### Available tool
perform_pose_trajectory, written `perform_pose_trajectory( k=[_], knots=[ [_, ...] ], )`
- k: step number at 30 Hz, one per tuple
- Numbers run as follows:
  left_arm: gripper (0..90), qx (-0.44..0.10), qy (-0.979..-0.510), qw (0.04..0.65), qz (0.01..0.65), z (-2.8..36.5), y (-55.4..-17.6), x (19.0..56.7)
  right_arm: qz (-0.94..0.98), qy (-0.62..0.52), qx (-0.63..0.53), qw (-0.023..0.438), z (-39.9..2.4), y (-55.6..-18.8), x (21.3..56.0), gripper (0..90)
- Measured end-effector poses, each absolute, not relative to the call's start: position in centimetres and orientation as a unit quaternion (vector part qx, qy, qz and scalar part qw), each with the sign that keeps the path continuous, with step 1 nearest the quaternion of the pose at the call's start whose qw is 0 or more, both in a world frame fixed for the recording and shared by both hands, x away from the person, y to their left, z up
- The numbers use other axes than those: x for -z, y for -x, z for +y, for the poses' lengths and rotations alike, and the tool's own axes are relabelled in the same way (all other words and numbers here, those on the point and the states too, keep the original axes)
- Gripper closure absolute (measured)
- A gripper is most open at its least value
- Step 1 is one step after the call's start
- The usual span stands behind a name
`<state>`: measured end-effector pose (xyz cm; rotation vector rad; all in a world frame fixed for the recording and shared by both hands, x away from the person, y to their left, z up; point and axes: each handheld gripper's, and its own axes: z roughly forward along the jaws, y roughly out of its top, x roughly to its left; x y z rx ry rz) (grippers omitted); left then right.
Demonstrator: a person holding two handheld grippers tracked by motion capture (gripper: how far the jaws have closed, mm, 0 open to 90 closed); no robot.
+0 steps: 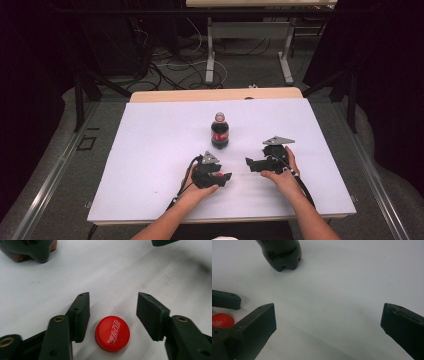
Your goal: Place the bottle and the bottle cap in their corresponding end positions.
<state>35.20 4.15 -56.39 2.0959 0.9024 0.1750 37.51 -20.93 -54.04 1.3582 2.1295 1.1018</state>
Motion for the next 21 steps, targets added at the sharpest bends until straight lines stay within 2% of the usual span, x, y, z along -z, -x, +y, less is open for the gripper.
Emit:
perform_pose_trajectory(
  k=[6,12,15,21],
  knots=[
    [32.5,-0.090,-0.824,0.426,0.363,4.3,-35.3,56.0,0.762,-0.477,-0.393,0.194,-20.9,-37.4,53.9,0.0],
    [30.5,-0.081,-0.828,0.420,0.362,4.9,-35.7,55.3,0.762,-0.478,-0.393,0.192,-20.7,-37.2,53.8,0.0],
    [32.9,-0.048,-0.825,0.425,0.369,5.1,-35.8,54.9,0.764,-0.473,-0.395,0.192,-20.6,-37.1,53.8,0.0],
    [31.6,-0.069,-0.831,0.421,0.356,6.0,-35.8,53.5,0.771,-0.463,-0.392,0.193,-20.0,-37.0,53.5,0.0]
  ],
)
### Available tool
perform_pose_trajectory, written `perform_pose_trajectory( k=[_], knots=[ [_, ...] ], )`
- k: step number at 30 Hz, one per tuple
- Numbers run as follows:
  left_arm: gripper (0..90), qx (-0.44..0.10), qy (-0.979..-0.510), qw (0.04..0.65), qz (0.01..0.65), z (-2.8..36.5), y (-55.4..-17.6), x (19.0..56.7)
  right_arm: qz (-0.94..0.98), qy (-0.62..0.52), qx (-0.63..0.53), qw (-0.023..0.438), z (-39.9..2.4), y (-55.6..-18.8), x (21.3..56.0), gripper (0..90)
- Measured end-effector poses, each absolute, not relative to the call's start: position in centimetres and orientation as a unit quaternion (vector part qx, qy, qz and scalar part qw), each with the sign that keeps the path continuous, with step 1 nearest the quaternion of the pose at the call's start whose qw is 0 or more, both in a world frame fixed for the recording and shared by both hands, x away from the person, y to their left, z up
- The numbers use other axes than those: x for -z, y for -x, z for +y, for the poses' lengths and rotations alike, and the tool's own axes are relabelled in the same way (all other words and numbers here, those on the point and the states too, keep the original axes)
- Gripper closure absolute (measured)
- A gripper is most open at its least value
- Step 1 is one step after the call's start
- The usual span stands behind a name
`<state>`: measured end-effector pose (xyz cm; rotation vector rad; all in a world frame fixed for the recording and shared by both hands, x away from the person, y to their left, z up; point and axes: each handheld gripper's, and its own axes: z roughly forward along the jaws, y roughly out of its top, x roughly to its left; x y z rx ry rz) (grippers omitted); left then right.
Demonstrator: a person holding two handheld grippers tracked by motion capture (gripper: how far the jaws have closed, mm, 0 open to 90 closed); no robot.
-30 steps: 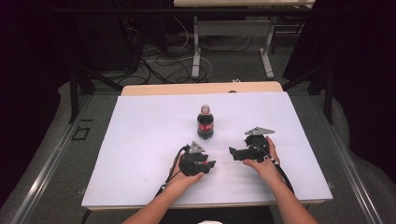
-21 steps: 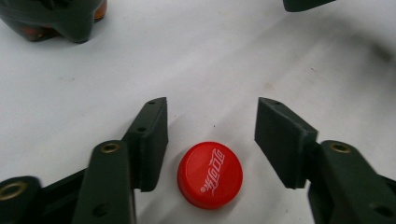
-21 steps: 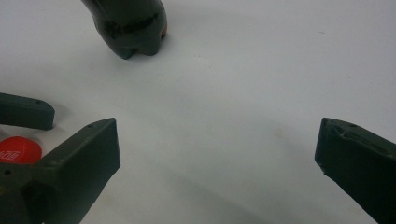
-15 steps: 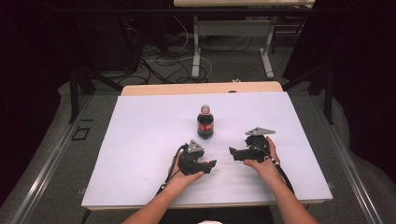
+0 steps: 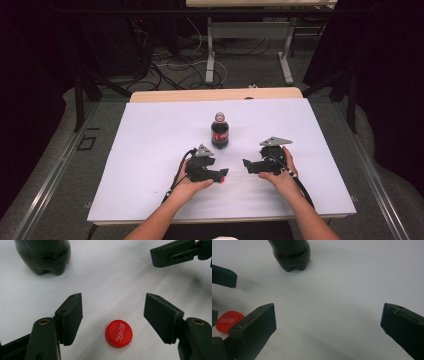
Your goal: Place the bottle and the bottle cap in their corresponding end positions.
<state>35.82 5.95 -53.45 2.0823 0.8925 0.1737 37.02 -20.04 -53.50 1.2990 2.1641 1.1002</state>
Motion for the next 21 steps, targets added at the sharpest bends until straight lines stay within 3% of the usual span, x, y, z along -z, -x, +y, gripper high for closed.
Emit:
perform_pose_trajectory(
  k=[9,21],
  knots=[
    [29.4,-0.103,-0.825,0.416,0.368,8.9,-35.3,50.7,0.776,-0.449,-0.399,0.193,-19.7,-36.5,52.1,0.0],
    [12.2,-0.132,-0.785,0.429,0.427,15.2,-35.0,49.0,0.771,-0.453,-0.406,0.191,-21.3,-34.6,51.4,0.0]
  ],
)
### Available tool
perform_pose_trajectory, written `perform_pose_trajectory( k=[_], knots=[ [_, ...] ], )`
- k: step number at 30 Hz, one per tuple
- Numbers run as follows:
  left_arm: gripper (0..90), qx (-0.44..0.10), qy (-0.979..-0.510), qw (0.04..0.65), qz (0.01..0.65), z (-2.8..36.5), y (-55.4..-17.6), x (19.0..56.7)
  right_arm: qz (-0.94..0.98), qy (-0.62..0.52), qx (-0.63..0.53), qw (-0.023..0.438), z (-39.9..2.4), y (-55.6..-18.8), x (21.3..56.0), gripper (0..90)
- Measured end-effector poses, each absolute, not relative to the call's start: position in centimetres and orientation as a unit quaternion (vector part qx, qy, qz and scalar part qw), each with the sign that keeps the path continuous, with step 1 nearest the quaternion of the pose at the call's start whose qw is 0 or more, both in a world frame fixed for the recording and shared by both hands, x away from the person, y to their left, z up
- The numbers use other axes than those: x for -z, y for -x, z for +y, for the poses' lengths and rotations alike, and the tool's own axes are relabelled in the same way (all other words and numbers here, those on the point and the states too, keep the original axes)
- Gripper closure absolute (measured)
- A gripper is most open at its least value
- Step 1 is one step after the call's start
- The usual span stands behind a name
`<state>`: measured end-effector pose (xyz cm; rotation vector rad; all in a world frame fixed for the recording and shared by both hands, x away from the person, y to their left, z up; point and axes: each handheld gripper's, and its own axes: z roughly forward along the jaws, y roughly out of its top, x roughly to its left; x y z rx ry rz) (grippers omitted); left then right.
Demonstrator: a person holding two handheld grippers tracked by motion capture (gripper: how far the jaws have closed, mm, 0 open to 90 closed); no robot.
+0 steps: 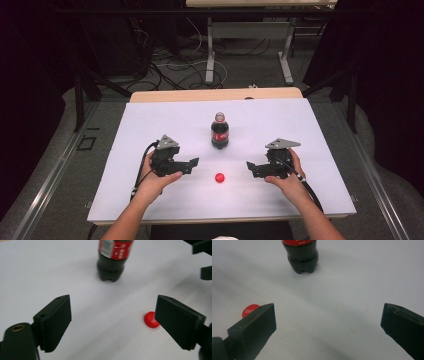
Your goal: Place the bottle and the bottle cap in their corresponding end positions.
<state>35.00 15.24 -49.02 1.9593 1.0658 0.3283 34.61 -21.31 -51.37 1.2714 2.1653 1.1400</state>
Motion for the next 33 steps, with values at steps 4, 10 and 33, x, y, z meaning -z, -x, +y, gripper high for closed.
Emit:
perform_pose_trajectory(
  k=[4,10,33],
  knots=[
    [2.0,-0.132,-0.766,0.433,0.456,17.7,-35.1,49.4,0.763,-0.465,-0.404,0.194,-22.5,-34.1,51.4,0.0],
    [0.4,-0.145,-0.738,0.440,0.492,20.9,-35.1,50.2,0.747,-0.490,-0.400,0.205,-24.9,-34.2,51.7,0.0],
    [0.4,-0.181,-0.680,0.410,0.581,27.3,-35.8,54.4,0.689,-0.570,-0.373,0.246,-30.7,-35.3,55.2,0.0]
  ],
)
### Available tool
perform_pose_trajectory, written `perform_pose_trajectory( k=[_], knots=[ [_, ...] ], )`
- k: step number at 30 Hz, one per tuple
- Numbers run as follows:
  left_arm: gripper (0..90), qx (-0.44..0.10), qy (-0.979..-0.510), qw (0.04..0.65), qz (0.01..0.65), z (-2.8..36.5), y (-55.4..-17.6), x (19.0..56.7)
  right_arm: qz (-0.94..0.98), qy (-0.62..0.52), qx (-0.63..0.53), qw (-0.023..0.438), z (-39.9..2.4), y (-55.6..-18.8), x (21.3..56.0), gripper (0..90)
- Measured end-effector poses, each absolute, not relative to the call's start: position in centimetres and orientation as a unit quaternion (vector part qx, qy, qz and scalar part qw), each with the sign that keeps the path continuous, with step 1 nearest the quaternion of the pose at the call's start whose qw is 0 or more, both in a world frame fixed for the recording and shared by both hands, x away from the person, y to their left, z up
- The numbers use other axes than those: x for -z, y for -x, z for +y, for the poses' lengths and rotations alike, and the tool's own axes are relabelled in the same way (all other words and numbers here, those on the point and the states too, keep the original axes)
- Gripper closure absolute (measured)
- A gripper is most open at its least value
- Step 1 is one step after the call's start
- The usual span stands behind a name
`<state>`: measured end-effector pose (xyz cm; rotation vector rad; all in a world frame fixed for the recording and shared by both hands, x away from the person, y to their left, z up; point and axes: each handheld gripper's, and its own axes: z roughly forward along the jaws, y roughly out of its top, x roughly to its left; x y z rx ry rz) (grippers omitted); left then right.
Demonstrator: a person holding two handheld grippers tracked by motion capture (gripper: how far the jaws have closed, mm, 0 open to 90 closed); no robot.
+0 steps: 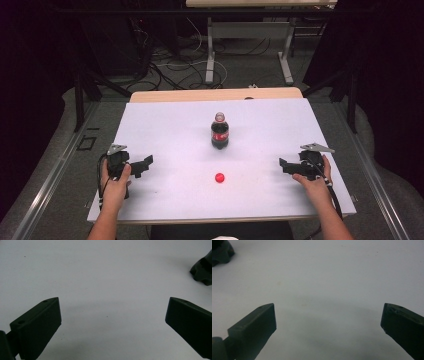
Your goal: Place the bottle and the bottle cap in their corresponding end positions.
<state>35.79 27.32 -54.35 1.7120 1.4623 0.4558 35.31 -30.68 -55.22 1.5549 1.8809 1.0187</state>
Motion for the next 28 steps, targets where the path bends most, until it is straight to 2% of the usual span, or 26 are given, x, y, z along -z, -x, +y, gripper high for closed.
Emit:
perform_pose_trajectory(
  k=[28],
  knots=[
    [0.8,-0.169,-0.679,0.399,0.592,26.7,-36.3,56.1,0.693,-0.576,-0.364,0.235,-30.1,-35.4,56.7,0.0]
  ],
)
